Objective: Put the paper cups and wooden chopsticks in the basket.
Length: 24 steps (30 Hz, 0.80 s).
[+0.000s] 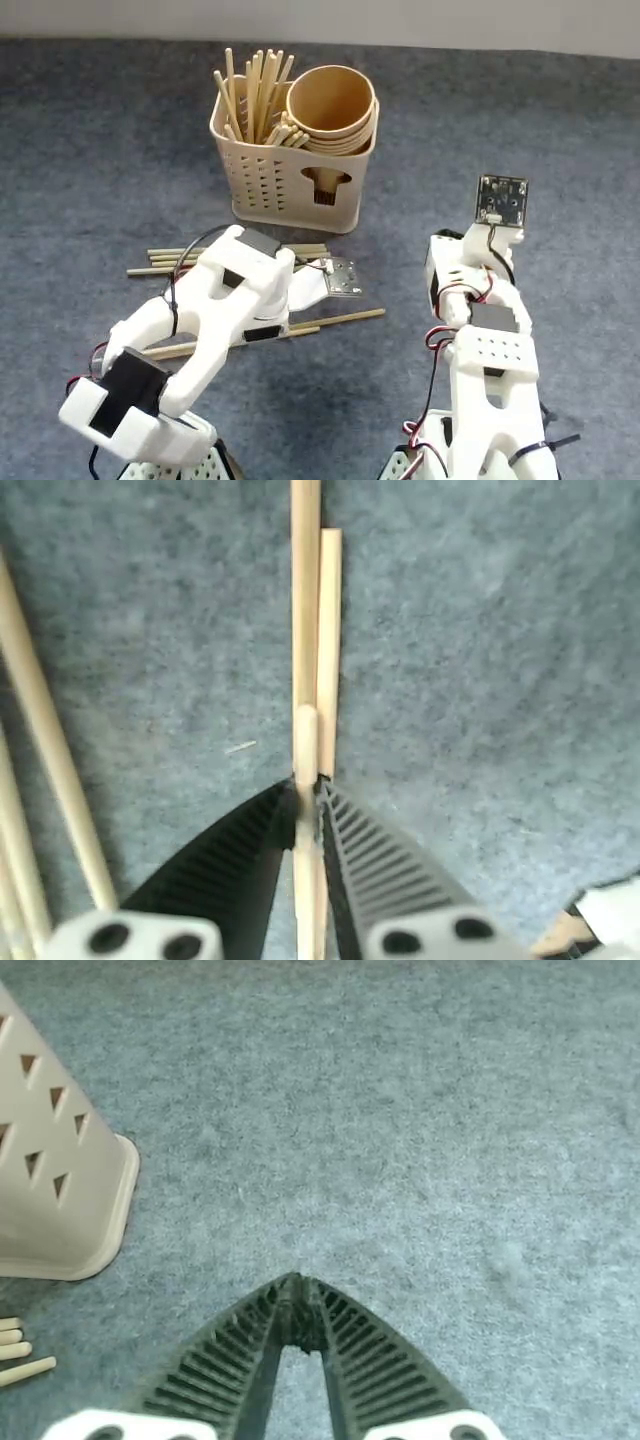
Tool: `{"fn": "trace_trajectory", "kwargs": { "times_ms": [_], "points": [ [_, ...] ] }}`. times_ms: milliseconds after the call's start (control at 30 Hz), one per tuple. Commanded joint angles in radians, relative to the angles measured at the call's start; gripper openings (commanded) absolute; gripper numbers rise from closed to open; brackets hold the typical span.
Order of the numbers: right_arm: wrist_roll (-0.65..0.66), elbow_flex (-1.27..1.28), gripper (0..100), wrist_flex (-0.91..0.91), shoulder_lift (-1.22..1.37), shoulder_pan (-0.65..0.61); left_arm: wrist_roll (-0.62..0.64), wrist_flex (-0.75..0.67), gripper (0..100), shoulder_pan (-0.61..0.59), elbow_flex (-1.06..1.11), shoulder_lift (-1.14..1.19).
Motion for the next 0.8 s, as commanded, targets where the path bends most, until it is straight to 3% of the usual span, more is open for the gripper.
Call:
{"fn": "trace_trajectory", "kwargs": {
  "times_ms": [0, 400, 767],
  "points": [
    [0.011, -0.004, 1.0, -0.024, -0.013, -0.007, 0.011, 0.048, 0, 0.013, -0.033, -0.068],
    [0.011, -0.004, 1.0, -0.024, -0.013, -0.007, 0.025, 0.219, 1, 0.005, -0.039, -0.53],
    [0.011, -0.004, 1.0, -0.024, -0.013, -0.007, 0.304, 0.189, 1, 0.005, -0.214, -0.834]
  ]
}}
